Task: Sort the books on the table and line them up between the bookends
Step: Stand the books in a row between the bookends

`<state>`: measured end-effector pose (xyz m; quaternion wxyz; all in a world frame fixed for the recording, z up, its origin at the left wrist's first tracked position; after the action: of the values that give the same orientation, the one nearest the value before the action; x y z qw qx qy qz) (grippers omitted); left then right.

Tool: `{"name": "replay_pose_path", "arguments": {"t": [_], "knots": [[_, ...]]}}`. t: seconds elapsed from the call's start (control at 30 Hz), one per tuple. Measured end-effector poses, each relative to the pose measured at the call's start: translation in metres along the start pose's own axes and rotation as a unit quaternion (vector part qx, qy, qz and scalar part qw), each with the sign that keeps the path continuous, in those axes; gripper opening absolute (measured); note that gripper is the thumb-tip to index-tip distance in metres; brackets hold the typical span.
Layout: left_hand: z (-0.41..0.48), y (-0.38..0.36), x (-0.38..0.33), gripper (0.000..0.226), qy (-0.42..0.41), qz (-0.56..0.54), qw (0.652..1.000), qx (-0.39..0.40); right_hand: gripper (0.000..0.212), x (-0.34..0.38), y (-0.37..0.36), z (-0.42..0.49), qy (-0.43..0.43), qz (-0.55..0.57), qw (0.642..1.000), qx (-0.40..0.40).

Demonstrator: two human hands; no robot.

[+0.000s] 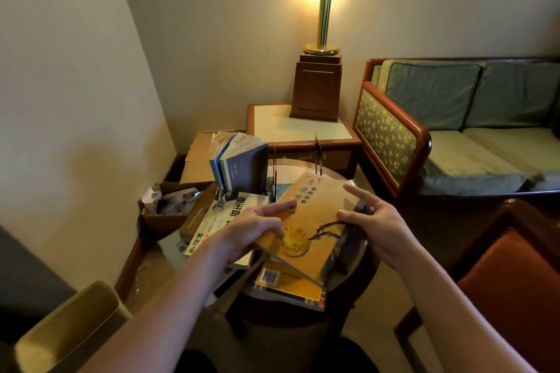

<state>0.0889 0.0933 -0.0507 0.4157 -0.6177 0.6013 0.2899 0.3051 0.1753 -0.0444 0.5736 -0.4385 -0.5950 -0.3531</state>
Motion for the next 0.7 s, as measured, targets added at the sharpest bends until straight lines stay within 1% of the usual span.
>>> {"name": "replay_pose_path", "arguments": {"t": [0.07, 0.17, 0.3, 0.4, 0.47, 0.53, 0.63, 0.7], "knots": [[-0.013, 0.01, -0.003, 0.054, -0.004, 0.034, 0.999, -0.009, 0.053, 0.008, -0.003, -0.002, -0.002, 0.02, 1.0, 0.022], [-0.03, 0.026, -0.008, 0.045, -0.002, 0.064, 0.998, 0.004, 0.041, 0.013, -0.01, -0.005, -0.044, 0.015, 0.994, 0.099], [-0.044, 0.04, -0.01, 0.039, 0.027, 0.128, 0.991, 0.037, 0.043, 0.02, -0.02, -0.008, -0.098, 0.005, 0.976, 0.196], [-0.046, 0.043, -0.01, 0.04, 0.035, 0.213, 0.976, 0.033, 0.051, 0.025, -0.037, -0.01, -0.105, -0.075, 0.955, 0.267], [-0.042, 0.046, -0.01, 0.04, 0.034, 0.253, 0.967, 0.023, 0.055, 0.027, -0.048, -0.007, -0.08, -0.127, 0.949, 0.278], [-0.036, 0.054, -0.01, 0.042, 0.014, 0.252, 0.968, -0.002, 0.056, 0.03, -0.056, -0.003, -0.039, -0.152, 0.953, 0.26], [-0.028, 0.066, -0.01, 0.041, -0.037, 0.199, 0.978, -0.045, 0.058, 0.034, -0.062, 0.004, 0.015, -0.165, 0.96, 0.228], [-0.024, 0.073, -0.009, 0.036, -0.075, 0.156, 0.982, -0.077, 0.06, 0.035, -0.067, 0.008, 0.049, -0.198, 0.955, 0.215]]}}
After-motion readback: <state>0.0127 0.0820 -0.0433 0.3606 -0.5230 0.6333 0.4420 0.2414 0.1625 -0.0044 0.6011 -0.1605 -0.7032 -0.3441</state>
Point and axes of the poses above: each hand's wrist, its own z-axis towards the middle knuckle, its own y-axis out of the back of the hand, x = y × z, the point moved 6 cm from there along z, towards the middle knuckle, and after that the axes turned 7 degrees about y, right-handed, at the moved point
